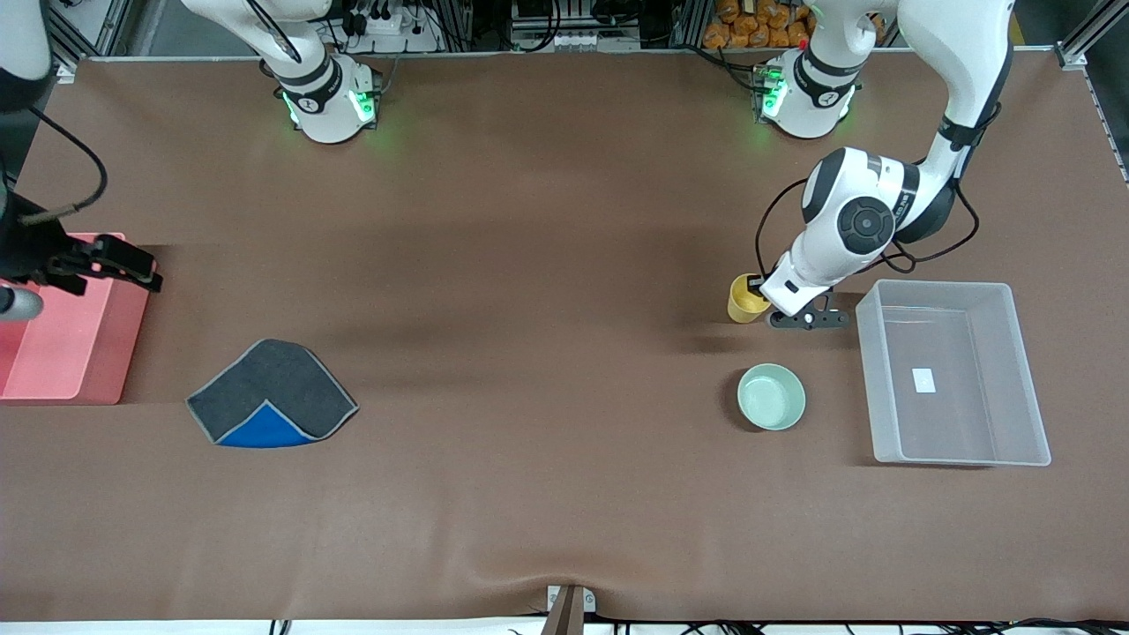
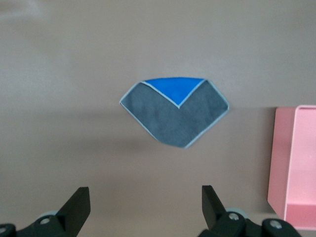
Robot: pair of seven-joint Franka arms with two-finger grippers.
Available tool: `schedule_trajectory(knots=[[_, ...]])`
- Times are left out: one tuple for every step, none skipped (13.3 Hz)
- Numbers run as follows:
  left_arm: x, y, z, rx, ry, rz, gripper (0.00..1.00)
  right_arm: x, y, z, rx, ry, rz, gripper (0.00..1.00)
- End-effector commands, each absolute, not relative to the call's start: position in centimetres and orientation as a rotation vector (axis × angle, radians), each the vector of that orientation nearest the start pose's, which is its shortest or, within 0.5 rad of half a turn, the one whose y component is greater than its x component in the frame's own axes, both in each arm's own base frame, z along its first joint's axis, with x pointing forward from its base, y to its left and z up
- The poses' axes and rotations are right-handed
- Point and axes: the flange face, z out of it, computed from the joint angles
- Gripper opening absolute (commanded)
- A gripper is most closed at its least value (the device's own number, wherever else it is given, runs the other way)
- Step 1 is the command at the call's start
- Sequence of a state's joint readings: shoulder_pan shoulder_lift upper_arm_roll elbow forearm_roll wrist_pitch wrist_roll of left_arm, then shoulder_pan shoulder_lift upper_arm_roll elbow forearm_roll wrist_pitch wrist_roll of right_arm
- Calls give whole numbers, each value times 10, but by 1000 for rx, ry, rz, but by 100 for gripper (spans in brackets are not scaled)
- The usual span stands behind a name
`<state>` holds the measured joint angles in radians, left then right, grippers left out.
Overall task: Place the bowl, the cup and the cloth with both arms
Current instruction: 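Carry the cup into the clear bin while the right gripper lowers to the cloth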
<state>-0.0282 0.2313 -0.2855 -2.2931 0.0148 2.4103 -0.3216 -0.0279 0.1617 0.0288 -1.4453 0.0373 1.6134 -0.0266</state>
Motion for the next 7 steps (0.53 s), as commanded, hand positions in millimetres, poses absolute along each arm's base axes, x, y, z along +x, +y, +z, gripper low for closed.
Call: schedule_trajectory(knots=[[496,-157,288,-3158,-11,102,0,620,2,578,-3107,-44,-3,100],[501,-148,317,-3151,-24,68,0,623,-3,573,-3109,-30,11,100],[509,-131,348,-3146,-55,32,0,626,-9,563,-3110,-15,32,100],[517,-117,374,-3141,-38,12,0,632,-15,548,-3112,-3,58,100],[529,-91,393,-3140,-26,16,0,638,-19,541,-3114,5,42,100],[541,-59,406,-3143,7,11,0,648,-24,532,-3115,18,-3,100],[549,-23,410,-3146,81,-6,0,655,-26,516,-3118,23,-1,100]])
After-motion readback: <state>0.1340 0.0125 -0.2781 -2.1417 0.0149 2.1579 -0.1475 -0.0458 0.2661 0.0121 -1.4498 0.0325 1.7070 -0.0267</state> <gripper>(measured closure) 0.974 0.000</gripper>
